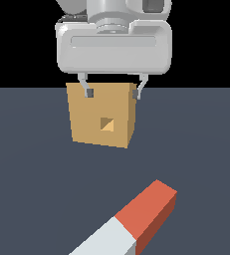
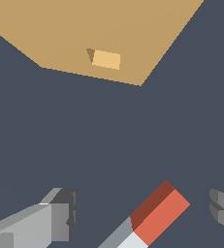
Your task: Insert the peg into the horizontal hole in a box.
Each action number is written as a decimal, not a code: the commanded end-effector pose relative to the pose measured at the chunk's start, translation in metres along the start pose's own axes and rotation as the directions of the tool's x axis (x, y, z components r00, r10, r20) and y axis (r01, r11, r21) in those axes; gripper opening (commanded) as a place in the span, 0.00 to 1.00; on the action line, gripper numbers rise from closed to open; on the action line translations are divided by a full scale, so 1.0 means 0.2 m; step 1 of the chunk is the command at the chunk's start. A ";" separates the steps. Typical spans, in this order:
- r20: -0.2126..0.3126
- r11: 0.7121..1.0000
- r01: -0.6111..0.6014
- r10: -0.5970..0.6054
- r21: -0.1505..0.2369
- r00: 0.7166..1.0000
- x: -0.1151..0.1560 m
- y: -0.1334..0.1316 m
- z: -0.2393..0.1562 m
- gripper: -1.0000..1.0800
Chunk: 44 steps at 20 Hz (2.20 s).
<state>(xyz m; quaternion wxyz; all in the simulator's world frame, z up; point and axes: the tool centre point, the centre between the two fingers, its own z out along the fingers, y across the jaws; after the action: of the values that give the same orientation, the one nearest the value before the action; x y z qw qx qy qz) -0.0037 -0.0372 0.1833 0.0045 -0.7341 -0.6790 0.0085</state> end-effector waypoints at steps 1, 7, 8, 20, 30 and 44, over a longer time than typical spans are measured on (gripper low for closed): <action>0.000 1.000 0.000 0.000 0.000 1.000 0.00 0.00 0.00 0.96; 0.000 0.999 -0.047 0.047 -0.001 0.999 -0.06 0.02 0.04 0.96; 0.000 0.998 -0.064 0.064 -0.001 0.998 -0.08 0.03 0.05 0.96; -0.007 0.884 -0.468 0.468 -0.009 0.884 -0.61 0.08 0.37 0.96; -0.016 0.730 -0.684 0.684 -0.010 0.730 -0.92 -0.01 0.57 0.96; -0.016 0.718 -0.696 0.696 -0.008 0.718 -0.94 -0.03 0.70 0.96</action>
<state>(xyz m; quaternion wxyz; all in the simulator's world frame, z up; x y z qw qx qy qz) -0.0258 -0.2252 0.0527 -0.0004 -0.9352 -0.3541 -0.0001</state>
